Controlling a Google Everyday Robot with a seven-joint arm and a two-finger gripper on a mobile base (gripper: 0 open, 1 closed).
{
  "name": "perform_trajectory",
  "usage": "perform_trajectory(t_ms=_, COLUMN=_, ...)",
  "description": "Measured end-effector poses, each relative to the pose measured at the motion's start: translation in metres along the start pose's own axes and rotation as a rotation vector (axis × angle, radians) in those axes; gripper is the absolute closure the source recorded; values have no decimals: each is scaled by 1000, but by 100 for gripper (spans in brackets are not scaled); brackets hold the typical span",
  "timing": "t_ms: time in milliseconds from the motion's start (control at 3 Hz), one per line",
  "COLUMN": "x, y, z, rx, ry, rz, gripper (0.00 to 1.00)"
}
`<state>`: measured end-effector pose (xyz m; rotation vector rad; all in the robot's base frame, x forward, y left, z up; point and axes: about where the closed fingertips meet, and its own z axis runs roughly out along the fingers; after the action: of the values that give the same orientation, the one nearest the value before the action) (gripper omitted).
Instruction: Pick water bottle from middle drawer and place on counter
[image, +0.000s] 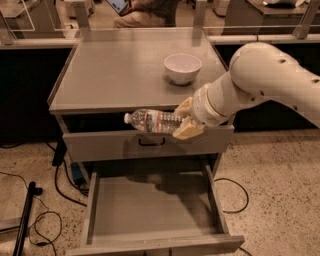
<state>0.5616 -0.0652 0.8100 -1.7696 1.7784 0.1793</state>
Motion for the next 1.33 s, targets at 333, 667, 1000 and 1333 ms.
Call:
perform_trajectory(t_ms=333, x=-26, y=-16, z=-12, rx=8, ry=-47, rz=-42, gripper=100)
perform_trajectory(t_ms=667, x=-26, y=-16, z=-12, rx=8, ry=-47, rz=-42, gripper=100)
perform_trajectory(t_ms=1000, x=-45, y=-33, z=-6, rx=8, ry=-74, rz=-93, gripper=100)
perform_trajectory(t_ms=1333, x=-76, y=-62, z=4, rx=-5, ry=-143, rz=-137, gripper=100)
